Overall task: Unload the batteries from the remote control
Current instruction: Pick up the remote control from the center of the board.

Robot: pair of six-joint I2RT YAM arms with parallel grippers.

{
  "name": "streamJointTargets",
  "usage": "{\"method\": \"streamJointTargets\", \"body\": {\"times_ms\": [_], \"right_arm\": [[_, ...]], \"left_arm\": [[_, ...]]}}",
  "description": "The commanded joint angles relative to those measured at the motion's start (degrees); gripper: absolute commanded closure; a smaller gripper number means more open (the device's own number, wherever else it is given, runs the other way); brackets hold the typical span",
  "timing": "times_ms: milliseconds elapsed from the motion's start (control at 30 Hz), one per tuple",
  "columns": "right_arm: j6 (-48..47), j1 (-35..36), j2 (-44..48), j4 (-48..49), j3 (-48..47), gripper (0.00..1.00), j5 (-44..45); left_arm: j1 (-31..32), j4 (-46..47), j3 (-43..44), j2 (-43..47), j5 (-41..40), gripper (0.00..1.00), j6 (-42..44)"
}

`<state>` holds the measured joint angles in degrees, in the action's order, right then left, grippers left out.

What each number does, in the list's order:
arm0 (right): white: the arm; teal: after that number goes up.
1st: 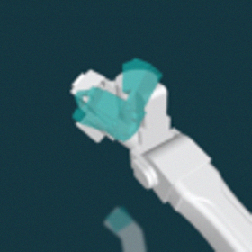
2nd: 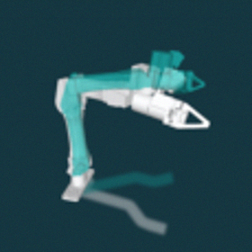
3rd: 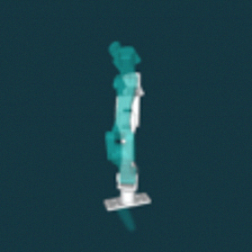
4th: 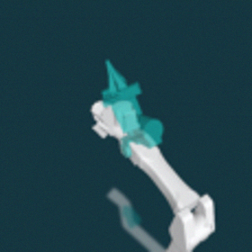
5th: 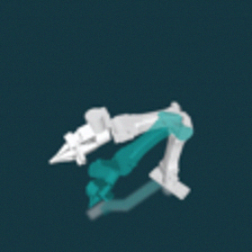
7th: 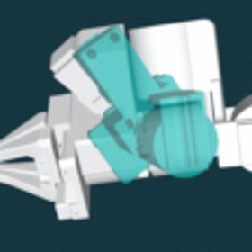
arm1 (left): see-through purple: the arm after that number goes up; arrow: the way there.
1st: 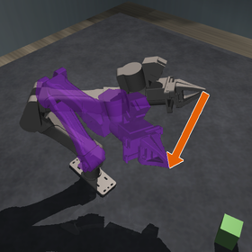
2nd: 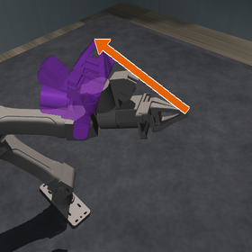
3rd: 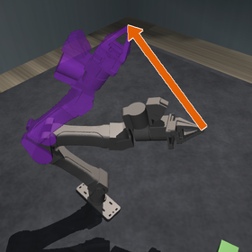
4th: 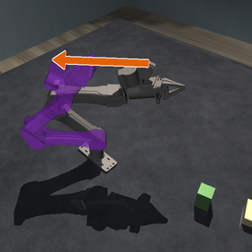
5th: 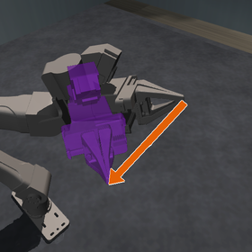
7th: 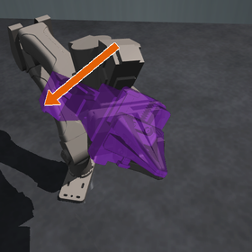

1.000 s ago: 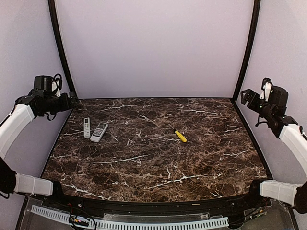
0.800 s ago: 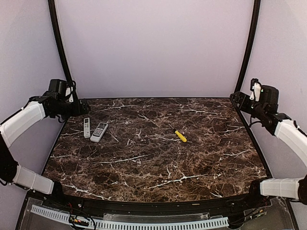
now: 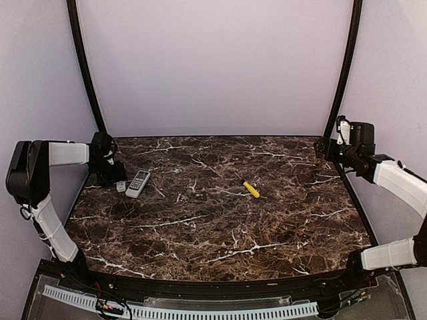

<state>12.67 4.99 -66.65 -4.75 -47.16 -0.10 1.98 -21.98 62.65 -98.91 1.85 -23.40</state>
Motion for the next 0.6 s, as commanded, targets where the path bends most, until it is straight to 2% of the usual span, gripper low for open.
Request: {"method": "streamJointTargets", "body": {"times_ms": [0, 333, 567], "right_arm": [[-1.1, 0.4, 0.0, 1.3, -1.1, 0.06, 1.7], [-1.3, 0.4, -0.9, 0.9, -1.8, 0.06, 2.1], [-1.0, 0.4, -0.6, 0.7, -1.7, 0.06, 2.1]], "left_arm": [[-0.4, 0.5, 2.7, -1.7, -1.0, 0.36, 0.1], [-1.4, 0.2, 4.9, -6.2, -4.4, 0.39, 1.1], [-1.8, 1.0, 4.5, -7.3, -3.4, 0.41, 0.8]]}}
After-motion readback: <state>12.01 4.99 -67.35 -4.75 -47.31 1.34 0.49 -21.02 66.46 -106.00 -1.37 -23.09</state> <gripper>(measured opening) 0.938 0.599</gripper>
